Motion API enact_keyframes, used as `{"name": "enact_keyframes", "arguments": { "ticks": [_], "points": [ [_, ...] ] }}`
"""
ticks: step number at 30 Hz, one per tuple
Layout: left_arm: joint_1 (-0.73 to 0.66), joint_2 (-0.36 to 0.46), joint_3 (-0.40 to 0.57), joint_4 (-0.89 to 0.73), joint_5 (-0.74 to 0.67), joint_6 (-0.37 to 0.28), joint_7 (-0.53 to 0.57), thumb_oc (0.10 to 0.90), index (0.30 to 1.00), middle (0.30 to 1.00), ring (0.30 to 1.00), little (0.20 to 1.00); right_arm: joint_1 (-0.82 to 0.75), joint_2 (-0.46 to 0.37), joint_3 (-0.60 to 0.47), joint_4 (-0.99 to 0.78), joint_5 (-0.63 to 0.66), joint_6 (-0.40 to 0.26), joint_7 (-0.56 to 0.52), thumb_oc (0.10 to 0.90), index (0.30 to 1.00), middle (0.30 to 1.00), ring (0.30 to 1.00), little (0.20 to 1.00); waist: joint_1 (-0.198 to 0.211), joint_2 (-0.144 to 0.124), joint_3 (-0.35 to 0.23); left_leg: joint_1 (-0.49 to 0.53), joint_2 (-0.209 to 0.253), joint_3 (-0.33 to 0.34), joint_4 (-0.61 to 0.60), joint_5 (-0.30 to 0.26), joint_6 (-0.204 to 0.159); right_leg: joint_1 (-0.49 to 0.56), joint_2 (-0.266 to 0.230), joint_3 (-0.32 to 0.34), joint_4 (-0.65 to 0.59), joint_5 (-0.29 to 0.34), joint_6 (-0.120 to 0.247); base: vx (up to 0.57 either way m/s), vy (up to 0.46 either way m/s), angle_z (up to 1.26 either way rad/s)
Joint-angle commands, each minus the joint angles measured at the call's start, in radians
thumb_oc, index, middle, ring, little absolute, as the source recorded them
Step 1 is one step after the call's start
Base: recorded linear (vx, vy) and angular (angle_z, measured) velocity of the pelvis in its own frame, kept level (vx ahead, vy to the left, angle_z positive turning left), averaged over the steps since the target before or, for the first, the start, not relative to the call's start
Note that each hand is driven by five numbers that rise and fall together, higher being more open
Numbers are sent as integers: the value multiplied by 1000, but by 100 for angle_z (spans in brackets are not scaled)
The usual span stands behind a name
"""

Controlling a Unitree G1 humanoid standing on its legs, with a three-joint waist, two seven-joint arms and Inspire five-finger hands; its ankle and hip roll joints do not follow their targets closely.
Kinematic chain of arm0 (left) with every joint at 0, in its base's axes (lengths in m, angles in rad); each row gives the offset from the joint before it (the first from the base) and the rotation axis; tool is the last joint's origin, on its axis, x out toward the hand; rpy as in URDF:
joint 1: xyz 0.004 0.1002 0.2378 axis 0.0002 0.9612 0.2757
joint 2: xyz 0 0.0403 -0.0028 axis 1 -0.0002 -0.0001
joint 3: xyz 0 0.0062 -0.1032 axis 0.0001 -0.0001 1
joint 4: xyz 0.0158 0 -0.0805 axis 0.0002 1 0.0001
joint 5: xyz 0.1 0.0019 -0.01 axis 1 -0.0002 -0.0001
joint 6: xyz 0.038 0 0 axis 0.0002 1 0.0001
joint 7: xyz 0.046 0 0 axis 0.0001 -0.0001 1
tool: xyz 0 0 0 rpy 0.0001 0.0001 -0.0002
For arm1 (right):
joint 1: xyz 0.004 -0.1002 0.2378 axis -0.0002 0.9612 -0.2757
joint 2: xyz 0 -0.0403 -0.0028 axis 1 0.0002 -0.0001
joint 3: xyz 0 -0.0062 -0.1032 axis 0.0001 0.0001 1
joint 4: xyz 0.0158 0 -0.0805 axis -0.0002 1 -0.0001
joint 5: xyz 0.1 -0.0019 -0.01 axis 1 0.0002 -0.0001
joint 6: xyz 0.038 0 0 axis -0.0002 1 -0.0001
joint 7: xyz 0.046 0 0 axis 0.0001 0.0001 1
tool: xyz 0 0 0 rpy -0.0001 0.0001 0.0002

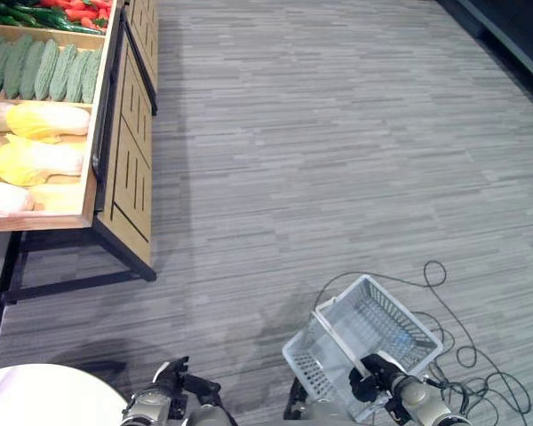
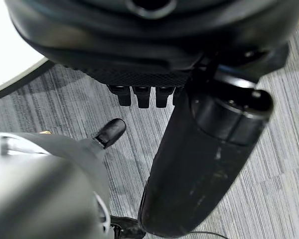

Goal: Get the vegetables into the basket

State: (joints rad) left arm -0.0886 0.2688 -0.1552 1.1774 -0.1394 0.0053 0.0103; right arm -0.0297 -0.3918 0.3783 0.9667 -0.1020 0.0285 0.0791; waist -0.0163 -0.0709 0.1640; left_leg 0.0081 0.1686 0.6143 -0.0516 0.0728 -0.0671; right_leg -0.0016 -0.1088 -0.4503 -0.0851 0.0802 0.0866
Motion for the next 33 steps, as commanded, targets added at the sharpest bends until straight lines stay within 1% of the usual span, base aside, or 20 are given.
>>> {"name": "enact_keyframes", "arguments": {
  "ticks": [1,3,4,5,7,8,9,10,12,14,15,16,19,20,23,27,33],
  "points": [
    [-35,12,7,25,-15,-12,16,900,1000,1000,1000,1000,-31,-35,-12,-59,23,-46,1,400,300,300,300,300,10,37,59,-68,80,-57,-19,159,-89,68,-12,10,71,-85,73,-104,-154,14],
    [-33,7,14,26,-28,-12,18,900,1000,1000,1000,1000,-34,-38,-6,-60,21,-49,-3,400,300,300,300,300,19,39,65,-79,84,-89,-13,163,-95,75,-1,9,51,-84,69,-54,-118,20],
    [-33,7,14,26,-28,-12,18,900,1000,1000,1000,1000,-34,-38,-6,-59,21,-49,-3,400,300,300,300,300,18,39,66,-79,84,-91,-13,163,-95,77,0,7,49,-84,69,-17,-102,16],
    [-37,-2,11,26,-37,-16,18,900,1000,1000,1000,1000,-41,-45,-1,-48,15,-53,-5,400,300,300,300,300,35,35,75,-94,65,-161,4,154,-99,82,-7,14,30,-73,69,-35,-82,9],
    [-42,-13,5,25,-49,-22,14,900,1000,1000,1000,1000,-54,-51,3,-47,15,-54,-2,400,300,300,300,300,50,24,84,-125,22,-292,54,101,-98,76,-23,28,15,-56,72,-76,-60,-5],
    [-43,-18,2,23,-59,-29,11,900,1000,1000,1000,1000,-69,-54,13,-40,13,-56,-1,400,300,300,300,300,65,18,88,-136,-21,-395,97,59,-90,62,-32,52,14,-41,73,-90,-19,-17],
    [-40,-22,0,20,-70,-32,14,900,1000,1000,1000,1000,-81,-54,18,-43,15,-60,-1,400,300,300,300,300,70,9,85,-128,-57,-442,126,-4,-78,44,-44,74,13,-29,77,-88,2,-30],
    [-37,-23,-2,19,-73,-31,16,900,1000,1000,1000,1000,-85,-51,20,-44,17,-61,-1,400,300,300,300,300,65,8,77,-117,-63,-436,106,-25,-68,28,-48,86,12,-22,82,-44,47,-53],
    [-24,-31,-9,21,-65,-29,12,900,1000,1000,1000,1000,-84,-45,17,-36,18,-58,-4,400,300,300,300,300,64,18,62,-89,-76,-437,67,-23,-54,17,-47,110,15,-11,82,21,106,-61],
    [-16,-34,-11,24,-54,-26,10,900,1000,1000,1000,1000,-78,-35,10,-28,22,-55,-9,400,300,300,300,300,55,23,49,-71,-83,-421,49,-30,-41,13,-56,118,31,-12,86,50,103,-20],
    [-16,-34,-11,24,-54,-26,10,900,1000,1000,1000,1000,-78,-35,10,-28,22,-55,-9,400,300,300,300,300,56,23,49,-70,-84,-420,48,-30,-41,12,-56,119,31,-12,86,59,126,0],
    [-13,-29,-22,26,-34,-27,8,900,1000,1000,1000,1000,-71,-25,5,-26,22,-53,-13,400,300,300,300,300,50,25,44,-65,-95,-406,64,-39,-33,17,-69,130,48,-17,86,50,132,-3],
    [-16,-23,-31,22,-19,-29,7,900,1000,1000,1000,1000,-70,-22,1,-34,26,-52,-13,400,300,300,300,300,47,25,48,-60,-107,-397,79,-53,-23,12,-80,141,68,-22,86,13,121,-9],
    [-20,-14,-31,16,-15,-33,10,900,1000,1000,1000,1000,-75,-19,2,-31,23,-52,-14,400,300,300,300,300,46,28,50,-54,-115,-392,81,-64,-15,7,-88,152,79,-21,89,-2,78,-7],
    [-20,-9,-25,15,-22,-35,11,900,1000,1000,1000,1000,-78,-9,4,-14,21,-51,-15,400,300,300,300,300,47,29,50,-39,-122,-385,68,-66,-7,3,-92,160,88,-17,94,9,94,-12],
    [-23,2,-19,23,-12,-34,14,900,1000,1000,1000,1000,-81,12,-2,17,25,-48,-17,400,300,300,300,300,43,28,40,-2,-138,-373,9,-60,8,-5,-101,176,97,-2,112,23,97,-6],
    [-27,5,-14,35,-12,-34,16,900,1000,1000,1000,1000,-81,26,-12,63,34,-47,-22,400,300,300,300,300,42,23,39,19,-152,-368,-15,-64,23,-16,-113,195,132,0,123,31,73,-10]
  ]
}}
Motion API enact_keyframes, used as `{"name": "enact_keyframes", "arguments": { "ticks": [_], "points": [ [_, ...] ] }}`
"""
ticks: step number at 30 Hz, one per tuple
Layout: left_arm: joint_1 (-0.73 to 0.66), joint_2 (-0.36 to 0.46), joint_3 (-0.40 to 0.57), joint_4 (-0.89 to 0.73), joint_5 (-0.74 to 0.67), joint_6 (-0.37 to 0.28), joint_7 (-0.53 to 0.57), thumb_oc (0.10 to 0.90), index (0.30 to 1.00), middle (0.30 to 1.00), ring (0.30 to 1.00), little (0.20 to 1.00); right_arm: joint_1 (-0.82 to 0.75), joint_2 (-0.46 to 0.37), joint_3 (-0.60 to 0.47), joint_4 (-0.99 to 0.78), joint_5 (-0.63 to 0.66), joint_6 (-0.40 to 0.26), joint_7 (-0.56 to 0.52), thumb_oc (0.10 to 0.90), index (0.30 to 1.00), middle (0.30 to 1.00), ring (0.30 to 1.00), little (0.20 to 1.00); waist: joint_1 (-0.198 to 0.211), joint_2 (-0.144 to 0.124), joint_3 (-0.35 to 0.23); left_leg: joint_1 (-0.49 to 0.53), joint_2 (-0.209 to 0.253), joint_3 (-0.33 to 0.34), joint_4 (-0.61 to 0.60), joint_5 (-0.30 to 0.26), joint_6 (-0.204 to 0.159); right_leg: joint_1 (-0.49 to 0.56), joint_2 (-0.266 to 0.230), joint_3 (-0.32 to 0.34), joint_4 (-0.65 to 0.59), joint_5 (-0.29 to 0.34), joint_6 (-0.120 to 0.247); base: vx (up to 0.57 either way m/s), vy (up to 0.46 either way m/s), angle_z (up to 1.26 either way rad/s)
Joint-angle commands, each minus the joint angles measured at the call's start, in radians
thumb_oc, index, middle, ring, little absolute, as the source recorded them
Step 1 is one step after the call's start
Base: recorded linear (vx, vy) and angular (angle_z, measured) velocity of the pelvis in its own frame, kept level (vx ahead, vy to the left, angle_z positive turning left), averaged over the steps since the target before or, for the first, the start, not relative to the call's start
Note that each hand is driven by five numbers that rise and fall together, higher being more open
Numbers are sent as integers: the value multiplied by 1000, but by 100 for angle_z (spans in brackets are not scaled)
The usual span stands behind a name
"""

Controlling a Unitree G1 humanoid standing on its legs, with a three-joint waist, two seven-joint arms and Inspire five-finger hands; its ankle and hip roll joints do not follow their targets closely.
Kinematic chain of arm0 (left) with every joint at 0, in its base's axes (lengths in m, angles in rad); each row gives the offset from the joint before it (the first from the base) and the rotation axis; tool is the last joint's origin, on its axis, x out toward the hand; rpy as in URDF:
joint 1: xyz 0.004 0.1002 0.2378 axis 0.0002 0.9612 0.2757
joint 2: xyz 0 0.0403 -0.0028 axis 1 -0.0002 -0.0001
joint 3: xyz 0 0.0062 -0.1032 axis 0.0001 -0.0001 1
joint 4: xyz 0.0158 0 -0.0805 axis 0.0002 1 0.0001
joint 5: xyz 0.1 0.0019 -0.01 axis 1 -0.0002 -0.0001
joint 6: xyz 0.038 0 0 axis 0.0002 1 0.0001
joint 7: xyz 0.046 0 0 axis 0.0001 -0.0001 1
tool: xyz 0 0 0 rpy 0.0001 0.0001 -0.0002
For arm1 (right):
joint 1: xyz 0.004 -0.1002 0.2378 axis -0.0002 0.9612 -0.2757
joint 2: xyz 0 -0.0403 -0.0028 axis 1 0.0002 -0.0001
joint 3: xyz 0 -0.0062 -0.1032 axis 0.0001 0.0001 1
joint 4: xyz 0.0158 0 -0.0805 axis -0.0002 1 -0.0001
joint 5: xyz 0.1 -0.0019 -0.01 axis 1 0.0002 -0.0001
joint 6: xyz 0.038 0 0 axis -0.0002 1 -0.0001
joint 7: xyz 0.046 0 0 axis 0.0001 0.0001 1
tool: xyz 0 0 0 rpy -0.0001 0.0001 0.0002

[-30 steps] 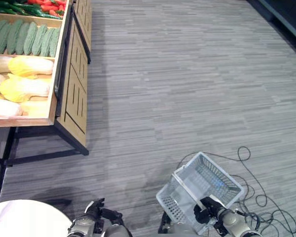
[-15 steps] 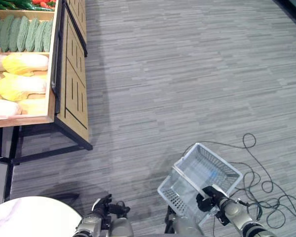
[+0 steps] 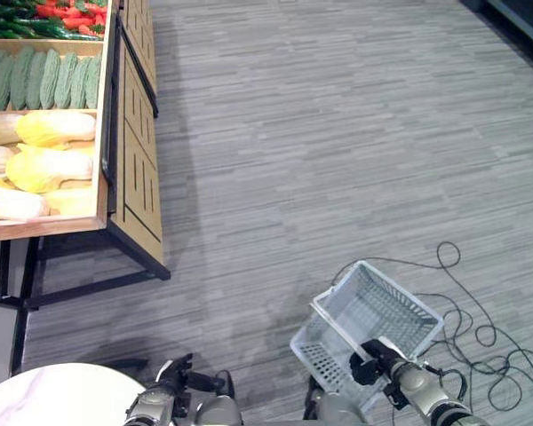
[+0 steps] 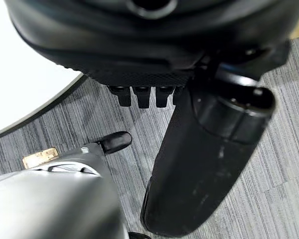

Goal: Get the vegetables into the basket

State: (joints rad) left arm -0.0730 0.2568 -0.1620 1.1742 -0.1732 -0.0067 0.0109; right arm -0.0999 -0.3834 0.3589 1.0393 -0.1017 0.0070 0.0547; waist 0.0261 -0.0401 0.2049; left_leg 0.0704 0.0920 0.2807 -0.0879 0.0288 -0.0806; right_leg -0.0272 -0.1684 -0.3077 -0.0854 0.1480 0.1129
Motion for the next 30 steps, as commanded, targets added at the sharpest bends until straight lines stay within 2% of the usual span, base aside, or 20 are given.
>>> {"name": "enact_keyframes", "arguments": {
  "ticks": [1,4,8,9,12,13,15,16,17,19,22,24,26,28,29,30],
  "points": [
    [-42,18,-6,39,21,-22,16,900,1000,1000,1000,1000,-11,20,5,-2,36,-25,1,400,300,300,300,300,0,-9,0,-41,-80,-33,22,-24,41,6,-58,57,145,-66,99,33,100,-10],
    [-44,19,-2,37,15,-23,20,900,1000,1000,1000,1000,-14,25,-4,17,44,-24,-3,400,300,300,300,300,-3,-13,6,-30,-92,-27,23,-36,57,-21,-67,78,210,-53,111,38,108,-7],
    [-40,27,6,36,7,-20,17,900,1000,1000,1000,1000,-17,31,-14,38,53,-22,-1,400,300,300,300,300,-4,-12,24,-3,-97,-12,13,-48,76,-83,-89,83,347,18,133,45,133,-24],
    [-34,30,10,34,1,-17,14,900,1000,1000,1000,1000,-15,31,-19,42,58,-20,3,400,300,300,300,300,-6,-3,32,15,-94,-9,2,-52,84,-120,-100,70,432,53,139,70,139,-28],
    [-30,33,12,40,1,-13,11,900,1000,1000,1000,1000,-8,34,-28,51,66,-21,3,400,300,300,300,300,-9,-5,34,28,-95,-6,1,-64,85,-142,-107,55,450,71,141,138,69,-25],
    [-31,35,14,46,4,-8,9,900,1000,1000,1000,1000,-3,33,-30,53,70,-18,6,400,300,300,300,300,-17,-13,33,39,-103,-13,1,-74,80,-167,-97,57,388,67,133,181,15,-17],
    [-31,36,15,48,3,-7,9,900,1000,1000,1000,1000,-1,31,-31,53,70,-17,6,400,300,300,300,300,-21,-15,32,43,-105,-19,1,-79,76,-172,-92,58,351,64,129,223,-43,-3],
    [-33,36,14,55,10,-7,10,900,1000,1000,1000,1000,3,28,-33,57,72,-18,2,400,300,300,300,300,-41,-22,34,58,-108,-42,1,-90,62,-208,-83,79,204,80,129,265,-73,5],
    [-33,35,14,55,10,-7,10,900,1000,1000,1000,1000,4,28,-33,57,72,-18,2,400,300,300,300,300,-41,-18,34,60,-103,-43,1,-94,60,-202,-78,76,197,82,129,300,-77,14],
    [-38,34,13,61,14,-8,14,900,1000,1000,1000,1000,7,26,-36,61,76,-21,-1,400,300,300,300,300,-69,-20,40,81,-105,-72,1,-104,50,-257,-59,130,113,121,137,263,-29,34],
    [-47,27,14,69,29,-16,18,900,1000,1000,1000,1000,18,32,-43,55,77,-23,1,400,300,300,300,300,-112,-6,46,143,-93,-116,1,-147,27,-338,-38,125,25,144,146,379,-26,40],
    [-47,23,15,71,30,-15,17,900,1000,1000,1000,1000,23,31,-46,52,77,-22,3,400,300,300,300,300,-119,-4,45,159,-95,-132,1,-160,26,-333,-34,109,27,146,146,295,-30,91],
    [-44,9,10,77,33,-12,17,900,1000,1000,1000,1000,38,27,-48,55,85,-21,8,400,300,300,300,300,-132,-3,31,204,-108,-177,1,-183,31,-304,-31,104,54,162,128,339,-83,65],
    [-44,-5,-2,82,30,-9,12,900,1000,1000,1000,1000,46,16,-56,65,96,-21,13,400,300,300,300,300,-141,19,13,221,-94,-204,1,-160,22,-281,-16,94,60,152,117,262,-97,20],
    [-44,-6,-2,82,30,-9,12,900,1000,1000,1000,1000,47,15,-56,66,97,-21,13,400,300,300,300,300,-143,22,13,222,-91,-206,1,-160,21,-279,-14,90,59,151,116,318,-141,32],
    [-43,-21,-15,84,27,-6,5,900,1000,1000,1000,1000,59,10,-65,78,100,-20,18,400,300,300,300,300,-152,47,-5,220,-66,-224,30,-117,-6,-266,4,69,93,113,93,286,-125,54]
  ]
}}
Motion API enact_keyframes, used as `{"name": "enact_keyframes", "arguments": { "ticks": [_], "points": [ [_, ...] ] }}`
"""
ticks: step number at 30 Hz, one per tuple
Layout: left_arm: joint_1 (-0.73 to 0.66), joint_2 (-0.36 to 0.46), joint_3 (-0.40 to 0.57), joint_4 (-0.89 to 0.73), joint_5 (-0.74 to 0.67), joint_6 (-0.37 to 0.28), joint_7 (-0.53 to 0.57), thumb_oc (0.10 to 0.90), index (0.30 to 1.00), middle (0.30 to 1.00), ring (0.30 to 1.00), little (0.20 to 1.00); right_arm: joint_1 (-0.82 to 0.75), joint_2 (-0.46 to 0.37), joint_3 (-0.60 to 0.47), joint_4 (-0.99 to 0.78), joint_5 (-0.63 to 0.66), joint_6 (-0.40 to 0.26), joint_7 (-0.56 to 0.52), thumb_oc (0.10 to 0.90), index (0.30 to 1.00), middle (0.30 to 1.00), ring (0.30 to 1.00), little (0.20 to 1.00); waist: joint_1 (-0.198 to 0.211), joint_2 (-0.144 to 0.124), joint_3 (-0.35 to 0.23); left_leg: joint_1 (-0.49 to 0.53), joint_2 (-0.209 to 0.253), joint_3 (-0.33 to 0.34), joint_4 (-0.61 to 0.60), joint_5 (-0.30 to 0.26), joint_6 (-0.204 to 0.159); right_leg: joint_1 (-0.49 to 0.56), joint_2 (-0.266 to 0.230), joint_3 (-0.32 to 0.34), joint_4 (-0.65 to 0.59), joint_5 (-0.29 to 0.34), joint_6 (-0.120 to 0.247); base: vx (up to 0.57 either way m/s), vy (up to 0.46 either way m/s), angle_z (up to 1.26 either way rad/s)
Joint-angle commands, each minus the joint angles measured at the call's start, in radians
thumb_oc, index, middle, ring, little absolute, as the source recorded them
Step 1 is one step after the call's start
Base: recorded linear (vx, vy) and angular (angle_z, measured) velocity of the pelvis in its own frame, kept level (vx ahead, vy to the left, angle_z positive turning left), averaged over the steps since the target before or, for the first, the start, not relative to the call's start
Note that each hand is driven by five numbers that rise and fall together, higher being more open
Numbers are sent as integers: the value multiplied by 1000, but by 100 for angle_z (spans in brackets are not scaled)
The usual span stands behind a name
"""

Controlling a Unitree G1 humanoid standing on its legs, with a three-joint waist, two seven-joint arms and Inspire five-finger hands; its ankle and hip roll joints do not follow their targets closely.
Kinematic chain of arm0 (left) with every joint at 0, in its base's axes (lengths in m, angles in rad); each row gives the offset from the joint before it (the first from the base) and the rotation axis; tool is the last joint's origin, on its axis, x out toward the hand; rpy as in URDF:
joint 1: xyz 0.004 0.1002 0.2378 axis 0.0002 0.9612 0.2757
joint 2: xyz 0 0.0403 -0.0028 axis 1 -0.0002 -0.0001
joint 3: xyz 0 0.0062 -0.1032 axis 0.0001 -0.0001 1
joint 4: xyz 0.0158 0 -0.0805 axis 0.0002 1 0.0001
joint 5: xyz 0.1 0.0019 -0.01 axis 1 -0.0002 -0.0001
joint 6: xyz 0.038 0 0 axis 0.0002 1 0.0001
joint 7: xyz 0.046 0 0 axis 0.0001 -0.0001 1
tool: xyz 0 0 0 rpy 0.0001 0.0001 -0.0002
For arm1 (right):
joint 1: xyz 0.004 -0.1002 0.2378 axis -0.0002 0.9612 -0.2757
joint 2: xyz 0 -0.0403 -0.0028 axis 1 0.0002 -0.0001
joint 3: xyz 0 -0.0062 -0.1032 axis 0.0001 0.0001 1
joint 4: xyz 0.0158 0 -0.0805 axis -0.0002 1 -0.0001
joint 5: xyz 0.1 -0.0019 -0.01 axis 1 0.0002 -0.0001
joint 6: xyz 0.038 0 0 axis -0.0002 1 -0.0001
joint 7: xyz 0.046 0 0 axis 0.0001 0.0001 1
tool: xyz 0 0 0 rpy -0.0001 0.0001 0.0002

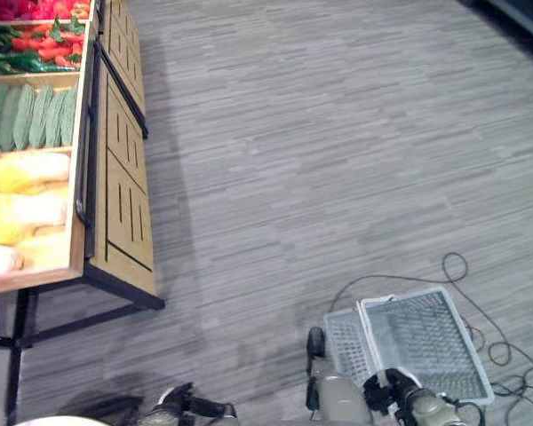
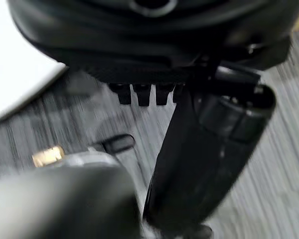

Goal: Get the vegetables into the basket

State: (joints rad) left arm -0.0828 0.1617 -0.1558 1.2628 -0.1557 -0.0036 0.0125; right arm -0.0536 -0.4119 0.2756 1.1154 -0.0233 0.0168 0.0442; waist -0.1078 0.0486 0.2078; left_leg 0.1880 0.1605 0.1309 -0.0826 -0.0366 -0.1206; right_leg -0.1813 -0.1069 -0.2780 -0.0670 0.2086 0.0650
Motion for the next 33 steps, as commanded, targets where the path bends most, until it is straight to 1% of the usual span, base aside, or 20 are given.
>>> {"name": "enact_keyframes", "arguments": {
  "ticks": [1,3,6,7,10,11,12,13,14,15,16,20,22,24,25,26,27,28,29,33],
  "points": [
    [-33,68,-29,-4,10,-8,4,900,1000,1000,1000,1000,17,37,19,4,21,-29,28,400,300,300,300,300,-21,-33,-12,96,-126,-82,38,-30,23,-104,-51,27,80,42,132,372,-176,63],
    [-38,62,-40,-3,15,-6,2,900,1000,1000,1000,1000,20,32,17,2,25,-31,29,400,300,300,300,300,-26,-18,-20,82,-101,-97,71,27,-5,-88,-40,-6,103,7,109,229,-133,53],
    [-38,60,-45,-1,17,-3,2,900,1000,1000,1000,1000,20,32,21,6,26,-30,29,400,300,300,300,300,-26,-14,-23,77,-91,-105,80,42,-15,-79,-32,-19,105,-7,100,167,-132,25],
    [-44,61,-49,0,10,0,5,900,1000,1000,1000,1000,17,26,30,0,34,-32,32,400,300,300,300,300,-23,-6,-24,61,-71,-109,118,99,-43,-58,-1,-33,113,-52,74,292,-259,26],
    [-48,62,-51,-4,3,3,6,900,1000,1000,1000,1000,15,22,40,-2,33,-30,36,400,300,300,300,300,-19,-9,-19,36,-66,-105,173,143,-65,-37,17,-44,113,-80,53,203,-205,9],
    [-53,64,-58,-17,-3,2,3,900,1000,1000,1000,1000,13,12,50,-9,35,-30,41,400,300,300,300,300,-11,-17,-9,-15,-68,-91,276,212,-90,0,35,-43,103,-110,30,184,-219,6],
    [-53,64,-58,-17,-3,3,3,900,1000,1000,1000,1000,13,12,50,-9,35,-30,41,400,300,300,300,300,-11,-17,-8,-17,-67,-91,280,210,-91,0,35,-44,103,-110,29,230,-304,11],
    [-61,67,-63,-23,-8,6,2,900,1000,1000,1000,1000,11,5,61,-10,33,-30,44,400,300,300,300,300,3,-43,10,-86,-65,-61,406,254,-98,42,36,-40,92,-133,10,101,-155,11],
    [-61,68,-63,-23,-8,6,2,900,1000,1000,1000,1000,11,6,61,-10,33,-30,44,400,300,300,300,300,3,-43,10,-88,-64,-62,411,251,-98,42,37,-40,92,-133,10,223,-310,0],
    [-71,71,-67,-32,-20,6,6,900,1000,1000,1000,1000,12,1,66,-8,33,-28,42,400,300,300,300,300,19,-71,30,-146,-63,-23,489,260,-91,85,37,-39,72,-151,1,115,-156,-9],
    [-71,72,-68,-32,-20,6,6,900,1000,1000,1000,1000,12,2,66,-8,33,-28,42,400,300,300,300,300,21,-71,31,-147,-61,-22,493,257,-91,86,39,-38,71,-151,0,176,-182,-9],
    [-69,67,-63,-40,-43,5,8,900,1000,1000,1000,1000,6,1,71,4,32,-22,39,400,300,300,300,300,71,-98,48,-301,-63,15,436,157,-33,155,29,-5,29,-164,24,203,-49,-9],
    [-59,68,-61,-40,-40,1,9,900,1000,1000,1000,1000,10,-3,71,5,22,-23,35,400,300,300,300,300,96,-104,44,-379,-42,31,305,129,-13,193,23,11,5,-180,43,268,37,3],
    [-48,68,-59,-39,-40,-4,11,900,1000,1000,1000,1000,18,-3,76,0,13,-27,31,400,300,300,300,300,120,-97,40,-401,-37,8,163,172,-17,232,32,34,-6,-198,52,316,90,-7],
    [-44,69,-55,-38,-39,-6,13,900,1000,1000,1000,1000,16,-1,79,-2,8,-29,28,400,300,300,300,300,138,-87,38,-438,-28,-25,111,231,-26,250,44,53,-14,-207,54,249,70,-30],
    [-43,69,-55,-38,-38,-7,13,900,1000,1000,1000,1000,17,-1,79,-2,8,-29,28,400,300,300,300,300,137,-88,39,-429,-30,-25,99,236,-28,253,43,52,-13,-210,54,440,136,-29],
    [-37,74,-50,-26,-38,-9,19,900,1000,1000,1000,1000,1,2,92,2,3,-35,23,400,300,300,300,300,166,-80,36,-480,2,-59,-3,303,-61,303,52,105,-18,-243,58,322,88,-37],
    [-37,74,-49,-26,-38,-9,19,900,1000,1000,1000,1000,1,2,93,2,3,-35,23,400,300,300,300,300,166,-82,37,-478,1,-58,-3,302,-62,305,50,106,-18,-244,58,509,159,-63],
    [-25,79,-42,-21,-37,-8,21,900,1000,1000,1000,1000,-11,5,101,6,-2,-35,27,400,300,300,300,300,179,-77,32,-477,20,-40,0,328,-71,346,58,135,-19,-267,61,201,63,-92],
    [-6,84,-30,-8,-25,0,20,900,1000,1000,1000,1000,-12,26,114,0,-2,-32,32,400,300,300,300,300,192,-80,8,-432,26,9,5,317,-58,390,52,157,-20,-301,69,239,129,-95]
  ]
}}
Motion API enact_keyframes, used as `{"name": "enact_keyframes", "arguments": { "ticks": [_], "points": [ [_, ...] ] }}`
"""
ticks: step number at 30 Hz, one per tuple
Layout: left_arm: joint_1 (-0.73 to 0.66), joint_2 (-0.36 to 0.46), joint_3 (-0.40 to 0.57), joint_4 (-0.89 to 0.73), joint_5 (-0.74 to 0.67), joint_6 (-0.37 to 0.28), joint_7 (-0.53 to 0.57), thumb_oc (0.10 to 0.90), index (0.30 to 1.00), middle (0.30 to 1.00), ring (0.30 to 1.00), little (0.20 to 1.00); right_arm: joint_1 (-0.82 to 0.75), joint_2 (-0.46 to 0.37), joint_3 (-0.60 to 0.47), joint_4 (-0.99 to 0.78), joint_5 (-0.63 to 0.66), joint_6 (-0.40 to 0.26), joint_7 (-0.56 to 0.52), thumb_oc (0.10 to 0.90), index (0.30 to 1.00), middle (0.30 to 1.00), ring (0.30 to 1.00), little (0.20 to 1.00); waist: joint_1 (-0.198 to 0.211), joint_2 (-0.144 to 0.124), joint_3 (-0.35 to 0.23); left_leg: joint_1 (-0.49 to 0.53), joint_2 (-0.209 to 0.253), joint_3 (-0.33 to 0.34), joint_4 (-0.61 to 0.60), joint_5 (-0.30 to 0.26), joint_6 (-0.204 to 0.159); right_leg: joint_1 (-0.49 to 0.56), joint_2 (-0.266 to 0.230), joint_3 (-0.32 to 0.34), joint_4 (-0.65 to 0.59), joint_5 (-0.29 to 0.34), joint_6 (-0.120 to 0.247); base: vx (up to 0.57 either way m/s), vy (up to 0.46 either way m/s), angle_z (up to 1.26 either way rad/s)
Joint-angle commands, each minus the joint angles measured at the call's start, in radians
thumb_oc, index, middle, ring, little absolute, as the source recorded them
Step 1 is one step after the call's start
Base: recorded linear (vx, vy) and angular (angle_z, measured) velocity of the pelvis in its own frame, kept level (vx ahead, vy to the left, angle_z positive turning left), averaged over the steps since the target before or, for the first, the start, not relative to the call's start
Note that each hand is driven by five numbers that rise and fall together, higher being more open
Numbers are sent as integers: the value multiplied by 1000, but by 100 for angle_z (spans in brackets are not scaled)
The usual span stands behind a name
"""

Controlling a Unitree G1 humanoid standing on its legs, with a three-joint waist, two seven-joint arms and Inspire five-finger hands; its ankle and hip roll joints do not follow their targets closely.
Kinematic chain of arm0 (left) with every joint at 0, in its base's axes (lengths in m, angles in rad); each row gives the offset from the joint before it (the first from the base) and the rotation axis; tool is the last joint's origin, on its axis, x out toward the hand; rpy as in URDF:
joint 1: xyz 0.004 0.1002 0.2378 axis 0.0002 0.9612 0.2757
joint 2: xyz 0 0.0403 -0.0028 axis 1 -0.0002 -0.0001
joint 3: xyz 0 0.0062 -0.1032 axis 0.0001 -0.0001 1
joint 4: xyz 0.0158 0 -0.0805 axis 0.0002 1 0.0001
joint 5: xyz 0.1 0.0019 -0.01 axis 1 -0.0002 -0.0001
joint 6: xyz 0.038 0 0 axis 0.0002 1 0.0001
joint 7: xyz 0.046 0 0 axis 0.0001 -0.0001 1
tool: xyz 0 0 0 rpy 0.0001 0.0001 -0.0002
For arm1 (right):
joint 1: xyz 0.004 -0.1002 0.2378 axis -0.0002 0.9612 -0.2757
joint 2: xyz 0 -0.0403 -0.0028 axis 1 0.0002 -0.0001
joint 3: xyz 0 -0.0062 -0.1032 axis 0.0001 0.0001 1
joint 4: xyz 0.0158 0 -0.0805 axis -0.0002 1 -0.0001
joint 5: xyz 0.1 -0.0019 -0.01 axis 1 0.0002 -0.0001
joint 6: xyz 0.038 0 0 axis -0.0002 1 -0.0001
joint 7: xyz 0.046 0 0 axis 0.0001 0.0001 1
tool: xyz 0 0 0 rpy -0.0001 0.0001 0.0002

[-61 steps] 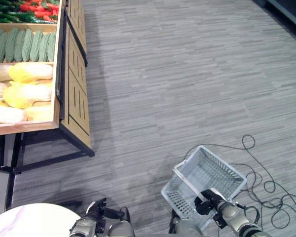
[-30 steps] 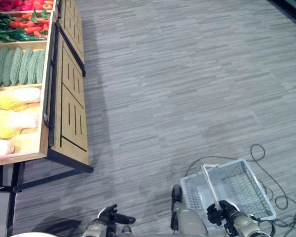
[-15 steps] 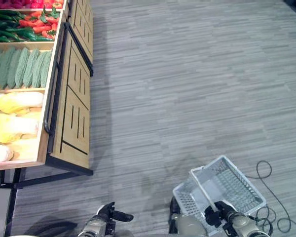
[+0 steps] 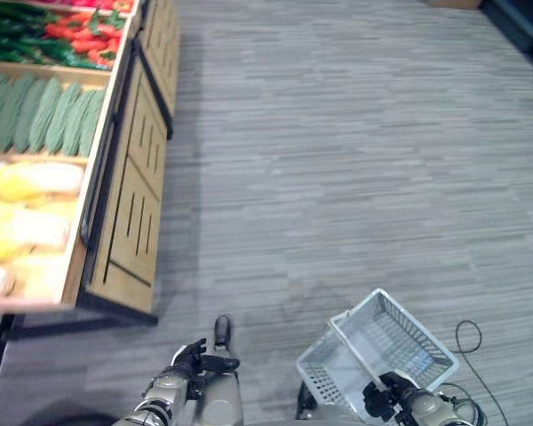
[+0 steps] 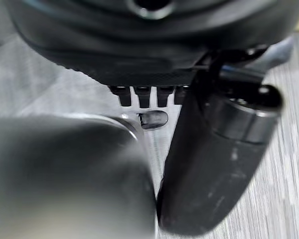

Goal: Get the vegetables into the basket

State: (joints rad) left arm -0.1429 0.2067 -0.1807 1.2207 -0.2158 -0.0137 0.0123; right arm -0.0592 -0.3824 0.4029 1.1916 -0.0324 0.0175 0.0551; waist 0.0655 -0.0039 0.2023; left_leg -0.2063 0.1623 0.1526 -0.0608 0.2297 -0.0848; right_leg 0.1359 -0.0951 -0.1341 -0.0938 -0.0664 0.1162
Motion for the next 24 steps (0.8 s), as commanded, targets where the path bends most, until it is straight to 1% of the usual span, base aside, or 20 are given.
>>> {"name": "enact_keyframes", "arguments": {
  "ticks": [1,3,4,5,6,7,9,11,12,13,14,15,17,19,21,22,23,24],
  "points": [
    [55,41,-5,37,41,9,24,900,1000,1000,1000,1000,-8,-1,-13,-74,5,-33,20,400,300,300,300,300,19,-29,8,-34,18,-3,-9,46,-85,85,29,19,10,-34,20,242,171,-40],
    [55,44,-4,38,43,9,25,900,1000,1000,1000,1000,-14,11,-19,-59,8,-29,18,400,300,300,300,300,24,-44,-2,-19,-6,32,9,27,-58,93,-2,29,47,-41,33,291,234,-21],
    [55,48,-5,39,53,11,20,900,1000,1000,1000,1000,-15,23,-28,-47,8,-24,22,400,300,300,300,300,22,-56,-16,-5,-30,66,26,-7,-30,79,-24,35,97,-38,47,256,212,-11],
    [55,48,-5,39,53,11,20,900,1000,1000,1000,1000,-15,23,-28,-47,8,-24,22,400,300,300,300,300,24,-58,-17,-5,-31,67,27,-8,-30,78,-26,37,99,-39,48,232,196,-16],
    [53,51,-6,37,59,11,20,900,1000,1000,1000,1000,-22,29,-29,-39,7,-23,23,400,300,300,300,300,23,-65,-23,-2,-43,83,38,-25,-14,64,-36,39,132,-15,60,108,94,-21],
    [52,55,-6,36,59,13,19,900,1000,1000,1000,1000,-27,33,-26,-35,2,-23,22,400,300,300,300,300,25,-70,-27,4,-52,96,38,-35,-4,42,-42,45,163,1,70,165,154,-28],
    [47,60,-5,29,56,12,18,900,1000,1000,1000,1000,-30,38,-30,-31,-2,-21,24,400,300,300,300,300,23,-78,-34,24,-72,122,26,-53,12,12,-58,35,210,50,95,166,166,-25],
    [41,64,-8,18,54,12,16,900,1000,1000,1000,1000,-31,41,-45,-27,10,-18,21,400,300,300,300,300,22,-82,-35,52,-97,136,11,-78,32,-29,-74,34,294,123,117,148,176,-21],
    [39,65,-9,17,54,14,13,900,1000,1000,1000,1000,-32,42,-48,-25,10,-18,21,400,300,300,300,300,19,-82,-35,66,-105,139,8,-93,41,-51,-82,31,341,160,130,192,258,-26],
    [33,67,-8,15,51,16,9,900,1000,1000,1000,1000,-33,43,-55,-26,9,-15,25,400,300,300,300,300,17,-72,-26,107,-120,143,5,-124,63,-96,-104,-1,458,253,143,190,241,-25],
    [32,69,-7,13,47,20,6,900,1000,1000,1000,1000,-30,42,-57,-27,6,-15,28,400,300,300,300,300,12,-62,-16,135,-122,144,2,-140,71,-130,-118,-29,521,291,146,218,274,-19],
    [28,68,-10,11,51,21,4,900,1000,1000,1000,1000,-26,41,-61,-23,3,-13,30,400,300,300,300,300,7,-53,-6,156,-122,154,2,-152,78,-141,-138,-69,576,321,146,177,179,-12],
    [25,70,-14,13,55,23,0,900,1000,1000,1000,1000,-18,39,-74,-20,11,-12,28,400,300,300,300,300,-6,-37,4,197,-122,146,-7,-171,84,-188,-171,-114,632,337,146,226,133,10],
    [23,70,-15,16,54,24,-2,900,1000,1000,1000,1000,-9,39,-84,-14,18,-9,30,400,300,300,300,300,-24,-36,10,229,-126,133,-18,-183,75,-236,-193,-136,578,317,140,266,34,25],
    [20,70,-18,22,58,25,0,900,1000,1000,1000,1000,-6,41,-81,-7,19,-8,30,400,300,300,300,300,-38,-38,18,249,-126,113,-26,-189,62,-276,-187,-139,490,279,128,243,-46,26],
    [19,71,-21,25,61,23,0,900,1000,1000,1000,1000,-6,40,-79,-2,20,-8,28,400,300,300,300,300,-43,-46,18,255,-132,104,-26,-196,56,-289,-185,-134,420,265,122,259,-113,29],
    [17,69,-23,30,66,22,2,900,1000,1000,1000,1000,-3,43,-78,7,22,-8,23,400,300,300,300,300,-59,-58,19,266,-140,89,-26,-208,44,-314,-174,-112,292,249,114,301,-139,32],
    [17,67,-23,34,72,19,2,900,1000,1000,1000,1000,0,48,-77,11,26,-9,22,400,300,300,300,300,-71,-62,19,280,-141,72,-26,-221,35,-322,-159,-97,201,254,114,319,-136,40]
  ]
}}
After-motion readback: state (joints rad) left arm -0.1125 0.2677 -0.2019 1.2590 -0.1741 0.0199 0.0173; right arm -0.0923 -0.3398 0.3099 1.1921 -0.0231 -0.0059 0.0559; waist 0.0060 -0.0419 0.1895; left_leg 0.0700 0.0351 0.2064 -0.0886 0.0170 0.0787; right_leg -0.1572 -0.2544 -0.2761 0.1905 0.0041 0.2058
